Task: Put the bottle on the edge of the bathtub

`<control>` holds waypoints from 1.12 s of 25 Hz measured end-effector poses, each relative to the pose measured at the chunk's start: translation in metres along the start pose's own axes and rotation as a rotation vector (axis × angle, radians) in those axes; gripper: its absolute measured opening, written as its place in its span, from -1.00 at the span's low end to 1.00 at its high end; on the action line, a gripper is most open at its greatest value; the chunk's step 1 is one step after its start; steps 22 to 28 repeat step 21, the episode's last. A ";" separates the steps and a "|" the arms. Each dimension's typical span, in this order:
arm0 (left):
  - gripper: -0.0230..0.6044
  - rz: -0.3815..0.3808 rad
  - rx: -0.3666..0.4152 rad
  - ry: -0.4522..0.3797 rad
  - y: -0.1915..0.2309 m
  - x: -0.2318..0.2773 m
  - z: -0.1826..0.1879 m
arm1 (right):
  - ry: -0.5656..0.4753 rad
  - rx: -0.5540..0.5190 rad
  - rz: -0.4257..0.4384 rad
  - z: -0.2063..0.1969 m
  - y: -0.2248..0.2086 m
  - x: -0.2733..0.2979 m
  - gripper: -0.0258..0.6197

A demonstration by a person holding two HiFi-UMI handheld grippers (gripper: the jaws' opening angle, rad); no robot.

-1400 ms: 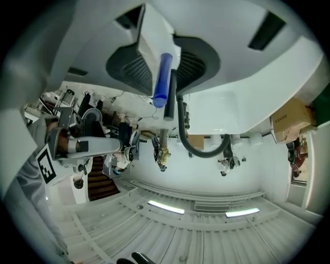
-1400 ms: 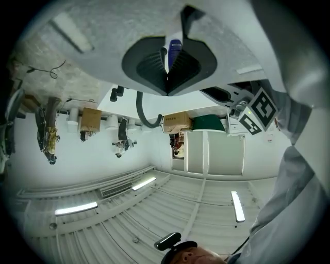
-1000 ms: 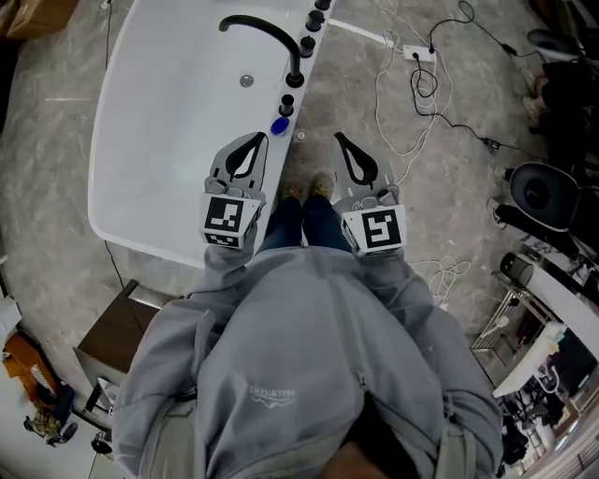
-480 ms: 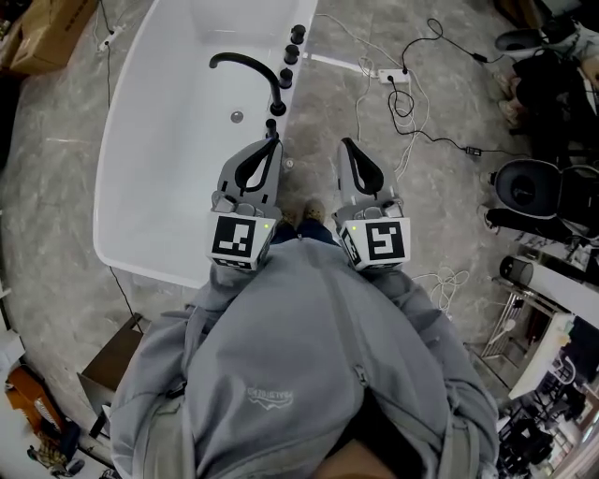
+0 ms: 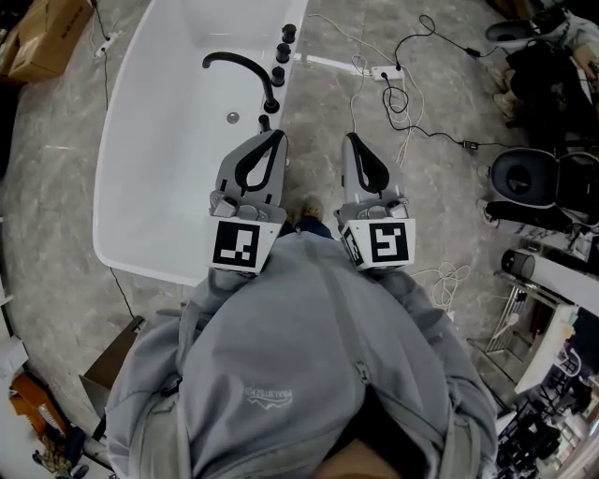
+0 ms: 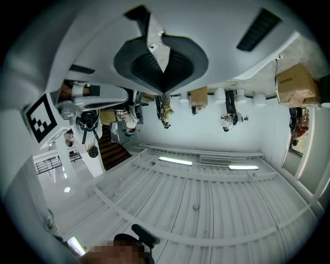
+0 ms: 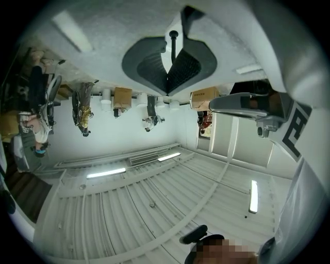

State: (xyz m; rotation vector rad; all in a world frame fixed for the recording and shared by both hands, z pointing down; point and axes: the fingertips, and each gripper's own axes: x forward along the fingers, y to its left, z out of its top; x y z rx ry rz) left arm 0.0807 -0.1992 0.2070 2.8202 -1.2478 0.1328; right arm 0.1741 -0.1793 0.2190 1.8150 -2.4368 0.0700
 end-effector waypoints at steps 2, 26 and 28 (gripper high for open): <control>-0.91 -0.005 0.006 -0.002 -0.004 0.000 0.001 | -0.002 -0.005 -0.002 0.001 0.000 -0.002 -0.92; -0.91 -0.022 -0.011 0.018 -0.008 -0.004 -0.009 | 0.015 -0.020 -0.004 -0.003 0.001 -0.008 -0.92; -0.91 -0.022 -0.011 0.018 -0.008 -0.004 -0.009 | 0.015 -0.020 -0.004 -0.003 0.001 -0.008 -0.92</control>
